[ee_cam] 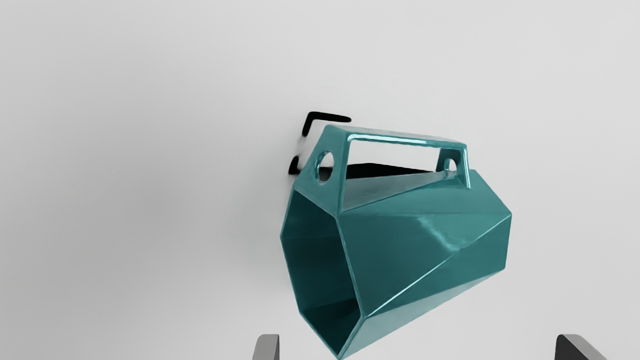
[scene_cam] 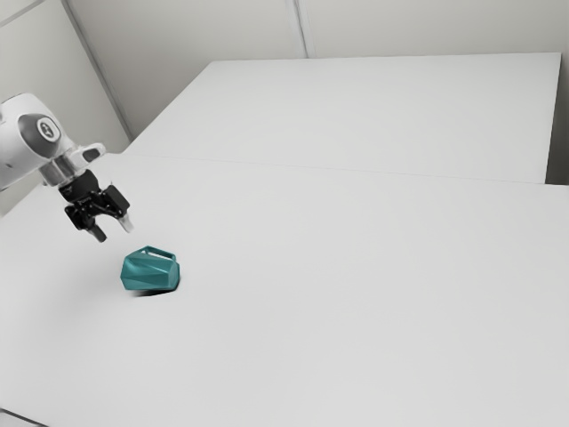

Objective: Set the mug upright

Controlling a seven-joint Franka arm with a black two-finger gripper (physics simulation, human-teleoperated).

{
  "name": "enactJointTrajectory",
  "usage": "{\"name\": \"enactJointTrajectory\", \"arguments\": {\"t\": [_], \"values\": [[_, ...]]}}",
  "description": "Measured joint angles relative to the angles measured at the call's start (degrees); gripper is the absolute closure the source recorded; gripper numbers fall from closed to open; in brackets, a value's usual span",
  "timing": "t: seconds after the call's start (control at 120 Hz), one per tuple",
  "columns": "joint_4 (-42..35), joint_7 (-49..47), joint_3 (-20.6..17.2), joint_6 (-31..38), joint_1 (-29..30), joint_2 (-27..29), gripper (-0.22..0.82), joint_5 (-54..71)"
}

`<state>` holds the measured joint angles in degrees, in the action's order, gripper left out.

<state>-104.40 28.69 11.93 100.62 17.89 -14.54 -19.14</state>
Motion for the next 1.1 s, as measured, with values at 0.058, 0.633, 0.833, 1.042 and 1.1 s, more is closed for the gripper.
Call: {"name": "enactJointTrajectory", "arguments": {"t": [0.058,0.633,0.833,1.042,1.1], "values": [[0.0,1.3,-0.5,0.1,1.2,-1.3,0.00,-1.3],[-3.2,11.4,-3.1,-1.7,7.6,-6.4,0.00,-15.5],[-3.7,13.3,-3.6,-2.8,8.7,-7.4,0.00,-19.0],[-3.7,13.4,-4.3,-3.9,9.1,-8.3,0.00,-22.1],[-3.7,13.2,-4.4,-4.2,9.1,-8.3,0.03,-22.6]]}}
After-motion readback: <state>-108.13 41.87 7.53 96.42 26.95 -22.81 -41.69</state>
